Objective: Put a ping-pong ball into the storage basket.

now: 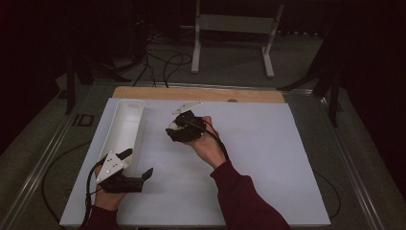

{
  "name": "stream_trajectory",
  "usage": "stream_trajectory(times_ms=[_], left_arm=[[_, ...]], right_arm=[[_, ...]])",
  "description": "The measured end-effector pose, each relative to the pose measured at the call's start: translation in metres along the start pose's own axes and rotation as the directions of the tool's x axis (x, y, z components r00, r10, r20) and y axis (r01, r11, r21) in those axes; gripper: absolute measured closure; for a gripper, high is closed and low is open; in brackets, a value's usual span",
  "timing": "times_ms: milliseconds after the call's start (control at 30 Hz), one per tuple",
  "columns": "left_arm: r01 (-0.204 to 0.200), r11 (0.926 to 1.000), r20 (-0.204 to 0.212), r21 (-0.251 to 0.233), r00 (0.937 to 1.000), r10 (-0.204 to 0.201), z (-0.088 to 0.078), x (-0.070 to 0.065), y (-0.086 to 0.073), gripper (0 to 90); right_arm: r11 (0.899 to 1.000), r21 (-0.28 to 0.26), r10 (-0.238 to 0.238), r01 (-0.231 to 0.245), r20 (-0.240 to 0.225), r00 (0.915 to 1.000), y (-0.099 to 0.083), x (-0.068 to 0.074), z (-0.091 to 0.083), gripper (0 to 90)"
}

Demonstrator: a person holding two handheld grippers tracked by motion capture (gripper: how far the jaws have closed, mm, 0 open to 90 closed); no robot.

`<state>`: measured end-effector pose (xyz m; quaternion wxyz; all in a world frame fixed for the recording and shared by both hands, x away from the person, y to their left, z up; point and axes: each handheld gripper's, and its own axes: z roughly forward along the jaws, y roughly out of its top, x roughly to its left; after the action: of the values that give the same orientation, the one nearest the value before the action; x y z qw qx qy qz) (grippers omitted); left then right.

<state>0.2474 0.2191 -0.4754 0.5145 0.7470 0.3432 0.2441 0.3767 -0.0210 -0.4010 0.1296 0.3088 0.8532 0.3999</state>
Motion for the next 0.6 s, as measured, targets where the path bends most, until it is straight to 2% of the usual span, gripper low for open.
stream_trajectory(times_ms=[600], left_arm=[[0.001,1.0000,0.002,-0.001,1.0000,-0.001,0.000,0.000,0.000,2.4]], right_arm=[[1.000,-0.021,-0.020,0.020,-0.010,0.9998,0.014,0.005,0.005,50.3]])
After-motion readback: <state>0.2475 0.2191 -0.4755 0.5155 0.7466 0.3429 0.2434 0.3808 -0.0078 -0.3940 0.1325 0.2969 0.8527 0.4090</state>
